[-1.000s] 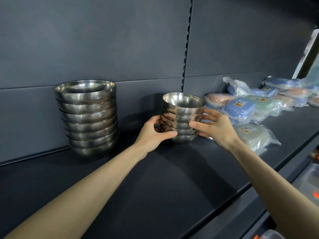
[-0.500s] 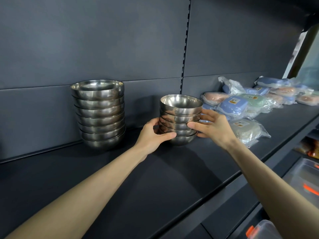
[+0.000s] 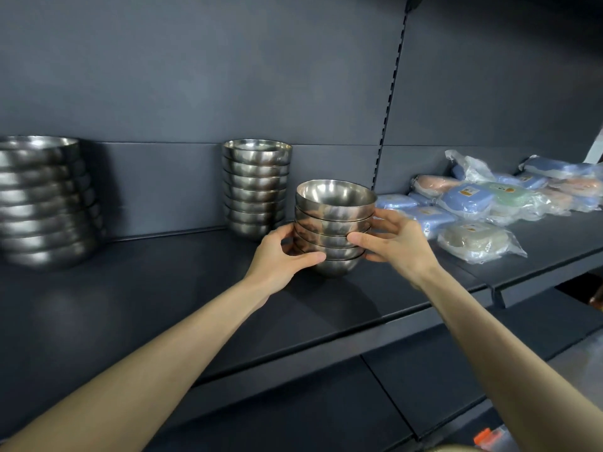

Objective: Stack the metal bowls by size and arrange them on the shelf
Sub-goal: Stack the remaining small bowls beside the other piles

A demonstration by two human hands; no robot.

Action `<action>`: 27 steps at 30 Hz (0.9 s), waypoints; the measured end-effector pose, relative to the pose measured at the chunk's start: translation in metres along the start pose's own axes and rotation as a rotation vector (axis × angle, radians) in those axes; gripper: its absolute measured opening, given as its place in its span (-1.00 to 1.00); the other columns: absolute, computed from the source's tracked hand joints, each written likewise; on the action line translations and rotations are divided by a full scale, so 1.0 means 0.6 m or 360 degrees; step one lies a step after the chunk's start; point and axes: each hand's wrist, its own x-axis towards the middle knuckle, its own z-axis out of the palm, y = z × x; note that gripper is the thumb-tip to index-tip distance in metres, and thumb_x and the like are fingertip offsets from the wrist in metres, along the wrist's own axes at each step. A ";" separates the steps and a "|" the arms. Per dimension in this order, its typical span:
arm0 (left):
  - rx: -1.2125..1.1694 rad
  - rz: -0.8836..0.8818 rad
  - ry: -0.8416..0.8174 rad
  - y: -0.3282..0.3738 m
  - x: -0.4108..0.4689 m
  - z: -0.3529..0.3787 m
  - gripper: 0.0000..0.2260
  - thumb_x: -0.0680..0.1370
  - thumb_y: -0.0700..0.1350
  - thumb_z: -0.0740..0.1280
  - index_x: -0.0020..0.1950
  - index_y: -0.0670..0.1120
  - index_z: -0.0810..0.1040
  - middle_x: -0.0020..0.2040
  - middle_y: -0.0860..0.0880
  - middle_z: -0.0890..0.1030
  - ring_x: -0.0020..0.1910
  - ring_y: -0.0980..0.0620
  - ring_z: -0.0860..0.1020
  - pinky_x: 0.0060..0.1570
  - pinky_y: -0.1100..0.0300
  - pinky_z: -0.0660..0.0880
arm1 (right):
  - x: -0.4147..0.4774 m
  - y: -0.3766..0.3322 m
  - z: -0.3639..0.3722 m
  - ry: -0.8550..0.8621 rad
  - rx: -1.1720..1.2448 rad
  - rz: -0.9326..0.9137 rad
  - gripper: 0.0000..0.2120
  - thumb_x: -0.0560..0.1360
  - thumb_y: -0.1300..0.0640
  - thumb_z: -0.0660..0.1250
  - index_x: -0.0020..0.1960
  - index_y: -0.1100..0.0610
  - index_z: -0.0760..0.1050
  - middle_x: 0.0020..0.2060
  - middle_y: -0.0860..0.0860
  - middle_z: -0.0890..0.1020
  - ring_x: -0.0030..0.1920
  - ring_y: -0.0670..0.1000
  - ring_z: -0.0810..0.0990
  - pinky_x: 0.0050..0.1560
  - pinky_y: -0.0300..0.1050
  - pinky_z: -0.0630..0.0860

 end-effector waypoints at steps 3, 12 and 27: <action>0.0045 -0.0014 0.0073 0.005 -0.033 -0.035 -0.67 0.36 -0.15 0.54 -0.05 0.19 0.52 -0.06 0.19 0.61 -0.01 0.25 0.58 -0.10 0.45 0.45 | -0.011 -0.008 0.037 -0.0043 0.0021 -0.0012 -0.60 0.34 0.18 0.55 0.14 0.02 0.54 -0.04 -0.12 0.68 -0.08 -0.11 0.70 -0.14 -0.15 0.64; 0.0166 -0.0113 0.0342 -0.006 -0.102 -0.184 -0.61 0.33 -0.13 0.56 0.13 -0.05 0.59 -0.01 0.04 0.66 0.00 0.11 0.63 0.05 0.30 0.51 | -0.013 -0.040 0.193 -0.0244 0.0060 -0.0036 -0.60 0.33 0.16 0.57 0.10 -0.02 0.52 -0.03 -0.09 0.68 -0.08 -0.10 0.70 -0.08 -0.08 0.65; 0.0095 -0.0099 0.0387 -0.047 -0.091 -0.358 -0.62 0.36 -0.18 0.55 0.03 0.11 0.49 -0.09 0.21 0.60 -0.15 0.34 0.58 -0.13 0.46 0.48 | 0.032 -0.063 0.378 -0.0259 0.0046 -0.0018 -0.34 0.34 0.14 0.55 0.38 0.11 0.40 0.05 -0.10 0.63 0.01 -0.10 0.65 -0.04 -0.10 0.64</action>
